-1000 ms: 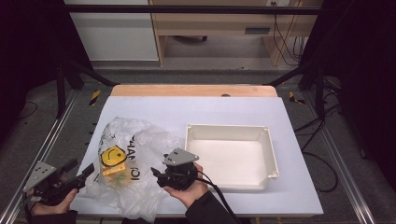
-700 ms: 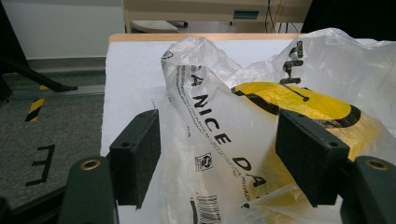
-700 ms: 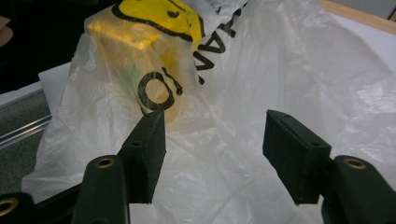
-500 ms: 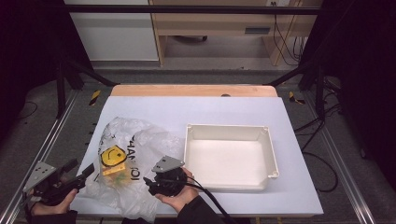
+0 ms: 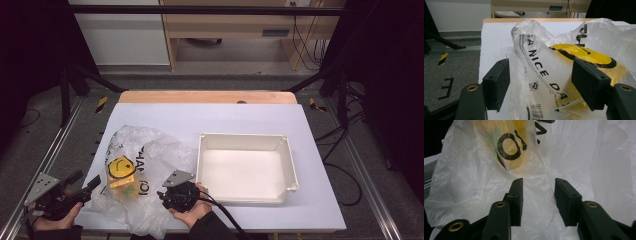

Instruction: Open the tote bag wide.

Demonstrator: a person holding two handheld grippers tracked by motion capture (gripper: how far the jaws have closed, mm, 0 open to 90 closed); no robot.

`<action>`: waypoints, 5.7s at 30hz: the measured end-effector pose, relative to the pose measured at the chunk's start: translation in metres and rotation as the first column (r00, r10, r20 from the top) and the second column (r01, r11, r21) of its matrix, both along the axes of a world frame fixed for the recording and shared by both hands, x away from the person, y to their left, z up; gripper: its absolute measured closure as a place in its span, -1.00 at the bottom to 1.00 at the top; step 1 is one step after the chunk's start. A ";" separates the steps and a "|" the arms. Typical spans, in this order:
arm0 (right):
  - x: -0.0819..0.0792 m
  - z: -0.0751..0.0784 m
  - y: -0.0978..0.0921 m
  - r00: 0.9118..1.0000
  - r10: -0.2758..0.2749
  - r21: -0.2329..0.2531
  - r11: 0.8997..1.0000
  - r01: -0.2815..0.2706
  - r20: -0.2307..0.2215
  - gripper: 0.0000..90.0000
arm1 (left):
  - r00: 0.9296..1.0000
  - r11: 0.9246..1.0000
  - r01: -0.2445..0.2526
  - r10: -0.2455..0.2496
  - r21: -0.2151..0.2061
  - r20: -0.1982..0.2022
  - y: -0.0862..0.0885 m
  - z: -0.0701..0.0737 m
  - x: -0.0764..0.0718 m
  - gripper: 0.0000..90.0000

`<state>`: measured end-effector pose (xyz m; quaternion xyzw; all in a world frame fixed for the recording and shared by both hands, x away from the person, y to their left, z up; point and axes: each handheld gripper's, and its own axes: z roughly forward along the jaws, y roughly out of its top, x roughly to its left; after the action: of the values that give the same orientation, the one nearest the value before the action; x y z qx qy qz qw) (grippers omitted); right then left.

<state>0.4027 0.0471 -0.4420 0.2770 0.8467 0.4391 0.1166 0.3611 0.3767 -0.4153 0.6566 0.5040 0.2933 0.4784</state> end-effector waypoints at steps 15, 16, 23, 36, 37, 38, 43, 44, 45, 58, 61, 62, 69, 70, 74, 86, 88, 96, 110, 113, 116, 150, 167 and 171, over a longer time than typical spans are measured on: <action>0.000 0.002 -0.005 1.000 0.012 0.020 1.000 -0.012 -0.001 1.00 | 1.000 1.000 -0.001 0.001 -0.002 0.001 0.001 0.000 0.000 -0.32; 0.000 0.004 -0.006 1.000 0.012 0.026 1.000 -0.012 0.002 1.00 | 1.000 1.000 -0.001 0.001 -0.003 0.001 0.001 0.000 0.000 -0.32; -0.002 0.032 -0.007 0.998 0.029 0.090 0.995 -0.034 0.054 1.00 | 1.000 1.000 0.000 0.000 -0.009 0.005 0.001 0.001 -0.001 -0.33; -0.005 0.063 -0.007 0.993 0.044 0.143 0.988 -0.060 0.112 1.00 | 0.998 1.000 0.013 -0.012 -0.020 0.056 -0.003 0.017 -0.009 -0.38; -0.005 0.063 -0.006 0.993 0.041 0.145 0.988 -0.057 0.113 1.00 | 0.998 1.000 0.014 -0.013 -0.021 0.062 -0.004 0.019 -0.010 -0.38; -0.004 0.063 -0.006 0.993 0.040 0.146 0.988 -0.057 0.113 1.00 | 0.998 1.000 0.019 -0.018 -0.024 0.067 -0.005 0.022 -0.012 -0.39; -0.002 0.064 -0.001 0.992 0.038 0.144 0.988 -0.055 0.122 1.00 | 0.994 0.999 0.052 -0.051 -0.008 0.093 -0.018 0.032 -0.016 -0.41; -0.002 0.064 -0.001 0.992 0.038 0.144 0.988 -0.055 0.122 1.00 | 0.994 0.998 0.058 -0.058 0.000 0.091 -0.020 0.032 -0.016 -0.41; 0.000 0.065 0.002 0.992 0.038 0.143 0.988 -0.055 0.121 1.00 | 0.993 0.997 0.077 -0.078 0.007 0.088 -0.026 0.032 -0.015 -0.42; 0.005 0.070 0.012 0.989 0.039 0.153 0.986 -0.061 0.140 1.00 | 0.983 0.985 0.170 -0.171 0.033 0.064 -0.051 0.034 -0.014 -0.42; 0.009 0.070 0.016 0.990 0.043 0.150 0.987 -0.063 0.135 1.00 | 0.980 0.981 0.190 -0.192 0.046 0.051 -0.058 0.032 -0.013 -0.42; 0.009 0.070 0.017 0.990 0.045 0.149 0.987 -0.065 0.137 1.00 | 0.978 0.978 0.200 -0.202 0.052 0.046 -0.060 0.032 -0.012 -0.43; 0.010 0.074 0.022 0.988 0.063 0.160 0.983 -0.086 0.144 1.00 | 0.972 0.970 0.232 -0.235 0.076 0.025 -0.074 0.029 -0.009 -0.46; 0.010 0.075 0.023 0.987 0.064 0.162 0.983 -0.088 0.146 1.00 | 0.971 0.968 0.236 -0.239 0.080 0.020 -0.076 0.029 -0.008 -0.46; 0.009 0.076 0.025 0.986 0.071 0.171 0.980 -0.097 0.148 1.00 | 0.972 0.967 0.236 -0.237 0.100 -0.001 -0.083 0.025 -0.005 -0.42; 0.007 0.078 0.029 0.984 0.096 0.167 0.978 -0.121 0.151 0.93 | 0.975 0.965 0.223 -0.219 0.139 -0.048 -0.085 0.019 -0.002 0.77; 0.006 0.078 0.028 0.983 0.099 0.169 0.978 -0.125 0.152 0.85 | 0.975 0.967 0.219 -0.213 0.131 -0.054 -0.083 0.019 -0.002 0.92; -0.007 0.083 0.003 0.980 0.090 0.195 0.973 -0.124 0.176 0.43 | 0.982 0.978 0.190 -0.188 0.085 -0.029 -0.072 0.023 -0.003 1.00; -0.037 0.044 -0.019 0.991 0.093 0.197 0.974 -0.111 0.098 -0.01 | 0.989 0.988 0.149 -0.148 0.047 -0.015 -0.060 0.026 -0.001 1.00; -0.038 0.035 -0.013 0.991 0.111 0.193 0.973 -0.124 0.078 -0.01 | 0.990 0.990 0.138 -0.138 0.043 -0.010 -0.058 0.026 -0.001 1.00; -0.040 0.027 -0.007 0.989 0.129 0.175 0.975 -0.139 0.067 0.01 | 0.992 0.992 0.124 -0.124 0.037 -0.007 -0.054 0.027 -0.001 1.00; -0.022 -0.015 0.008 0.991 0.132 0.106 0.985 -0.134 0.021 1.00 | 0.997 1.000 -0.008 0.008 0.010 -0.074 -0.002 0.008 -0.003 1.00; -0.017 -0.042 0.011 0.994 0.099 0.018 0.995 -0.098 -0.039 0.93 | 0.963 0.995 0.064 -0.039 0.083 -0.267 -0.010 -0.029 0.013 1.00; -0.020 -0.034 0.006 0.993 0.114 0.064 0.992 -0.112 -0.023 0.72 | 0.965 0.995 0.067 -0.044 0.079 -0.259 -0.010 -0.028 0.012 1.00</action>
<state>0.3824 0.0534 -0.4758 0.2380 0.8482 0.4677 0.0715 0.3735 0.3670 -0.4432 0.7231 0.5299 0.2138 0.3882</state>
